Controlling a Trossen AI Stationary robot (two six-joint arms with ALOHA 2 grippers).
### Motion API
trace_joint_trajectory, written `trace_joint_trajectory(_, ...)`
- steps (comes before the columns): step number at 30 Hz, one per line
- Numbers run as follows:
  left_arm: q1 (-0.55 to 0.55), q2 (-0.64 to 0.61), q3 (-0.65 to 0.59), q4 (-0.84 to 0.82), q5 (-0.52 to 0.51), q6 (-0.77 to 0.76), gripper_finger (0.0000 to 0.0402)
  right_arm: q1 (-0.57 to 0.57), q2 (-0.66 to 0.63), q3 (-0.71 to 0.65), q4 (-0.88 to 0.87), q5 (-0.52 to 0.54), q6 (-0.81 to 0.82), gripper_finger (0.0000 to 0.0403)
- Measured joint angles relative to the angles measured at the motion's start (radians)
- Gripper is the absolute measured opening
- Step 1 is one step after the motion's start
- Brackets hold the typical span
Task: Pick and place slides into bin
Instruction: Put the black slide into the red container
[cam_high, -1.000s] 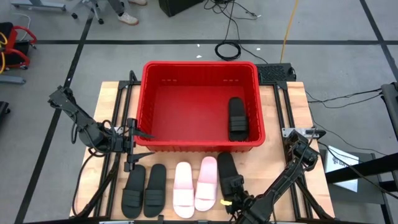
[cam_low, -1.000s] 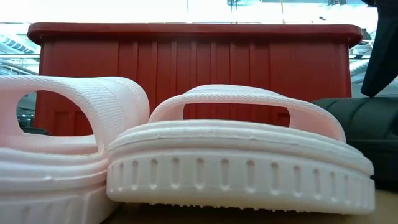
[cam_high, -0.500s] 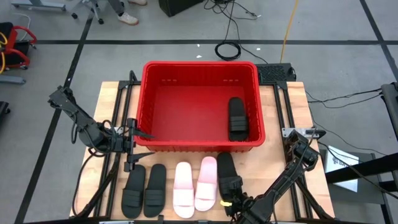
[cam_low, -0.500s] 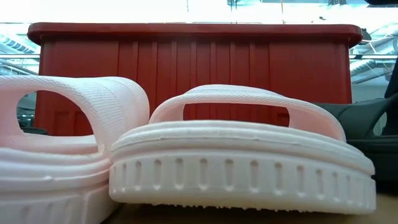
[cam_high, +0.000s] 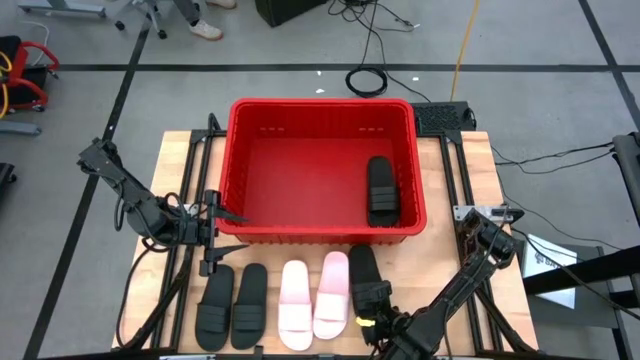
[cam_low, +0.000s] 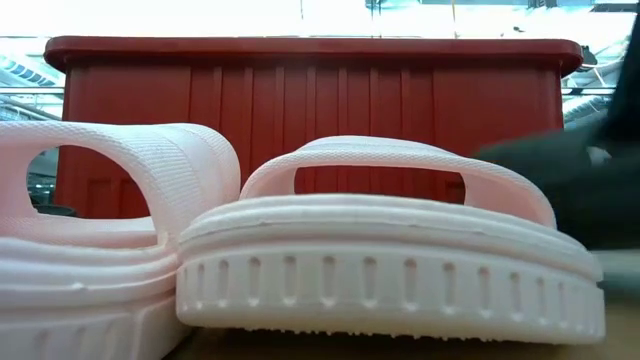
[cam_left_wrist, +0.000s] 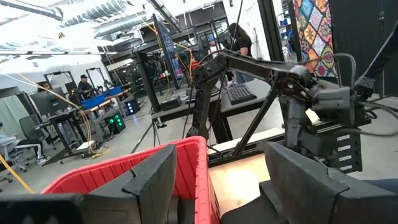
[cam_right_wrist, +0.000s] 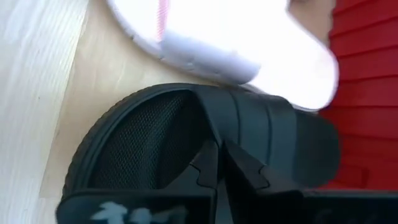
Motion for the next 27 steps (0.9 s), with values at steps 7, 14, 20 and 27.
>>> trace_joint_trajectory(7, 0.001, 0.0, 0.0, 0.0, 0.0, 0.0, 0.0253, -0.007, -0.082, 0.0, -0.002, -0.007, -0.035, 0.0001)
trace_joint_trajectory(14, 0.001, 0.0, 0.0, 0.0, 0.0, 0.001, 0.0253, -0.016, -0.165, 0.0, 0.001, -0.058, -0.067, 0.0001)
trace_joint_trajectory(20, 0.0, 0.0, 0.0, 0.0, 0.001, 0.003, 0.0253, -0.029, -0.229, 0.0, 0.013, -0.098, -0.097, 0.0)
trace_joint_trajectory(27, 0.0, 0.0, 0.0, 0.0, 0.001, 0.003, 0.0253, -0.054, -0.293, 0.0, 0.044, -0.128, -0.166, 0.0)
